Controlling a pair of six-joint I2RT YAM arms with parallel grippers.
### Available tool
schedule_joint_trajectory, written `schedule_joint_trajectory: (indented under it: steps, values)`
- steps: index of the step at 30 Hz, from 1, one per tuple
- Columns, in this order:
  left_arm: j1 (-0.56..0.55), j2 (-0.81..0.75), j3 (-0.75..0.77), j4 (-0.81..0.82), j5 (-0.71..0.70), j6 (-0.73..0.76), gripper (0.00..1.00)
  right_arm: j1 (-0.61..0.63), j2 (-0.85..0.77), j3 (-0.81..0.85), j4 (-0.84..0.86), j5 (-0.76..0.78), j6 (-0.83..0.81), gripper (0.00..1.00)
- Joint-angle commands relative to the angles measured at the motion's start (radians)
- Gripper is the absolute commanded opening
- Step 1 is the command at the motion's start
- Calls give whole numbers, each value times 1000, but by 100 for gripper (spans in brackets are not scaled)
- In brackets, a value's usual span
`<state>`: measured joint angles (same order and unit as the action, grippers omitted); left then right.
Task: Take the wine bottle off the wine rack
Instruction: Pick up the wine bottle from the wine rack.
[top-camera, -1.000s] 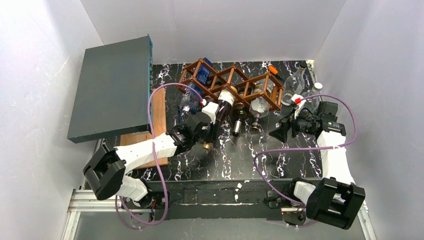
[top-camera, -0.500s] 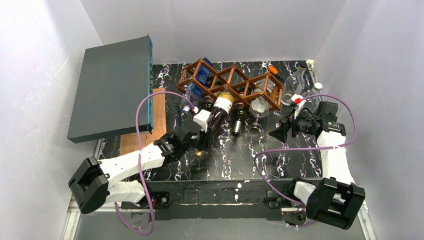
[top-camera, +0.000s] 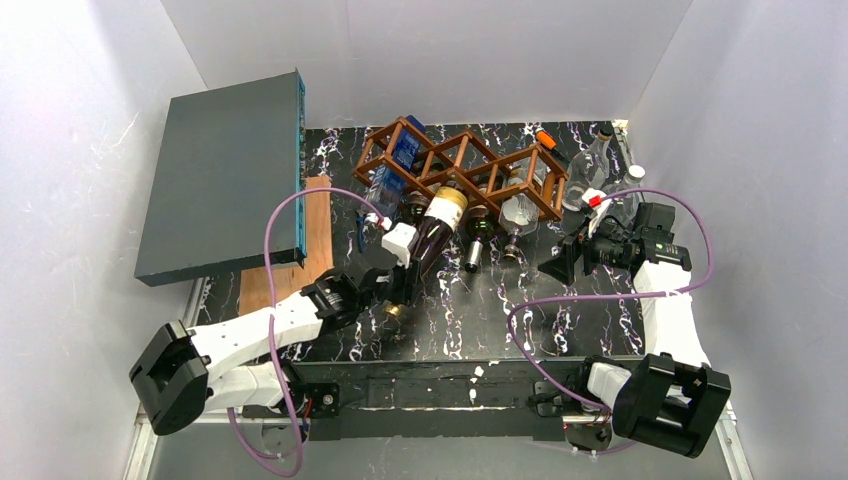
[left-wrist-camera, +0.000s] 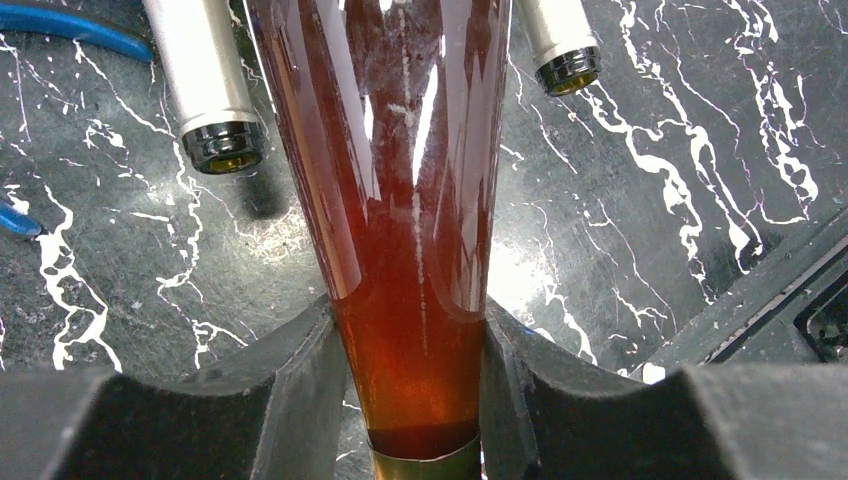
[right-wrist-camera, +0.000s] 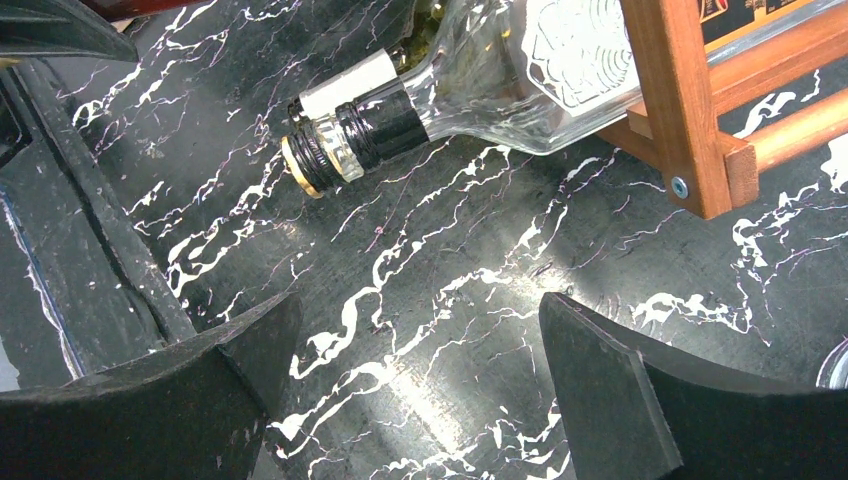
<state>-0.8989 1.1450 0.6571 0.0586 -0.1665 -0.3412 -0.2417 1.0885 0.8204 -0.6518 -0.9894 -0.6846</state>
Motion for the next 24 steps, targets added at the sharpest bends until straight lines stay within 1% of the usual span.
schedule_joint_trajectory:
  steps: [1,24]
  values:
    - [1,-126,34,264,-58,13,0,6,6,-3,23,-1,-6,98]
    - [2,-206,3,273,-57,17,0,10,10,-6,23,5,-5,98]
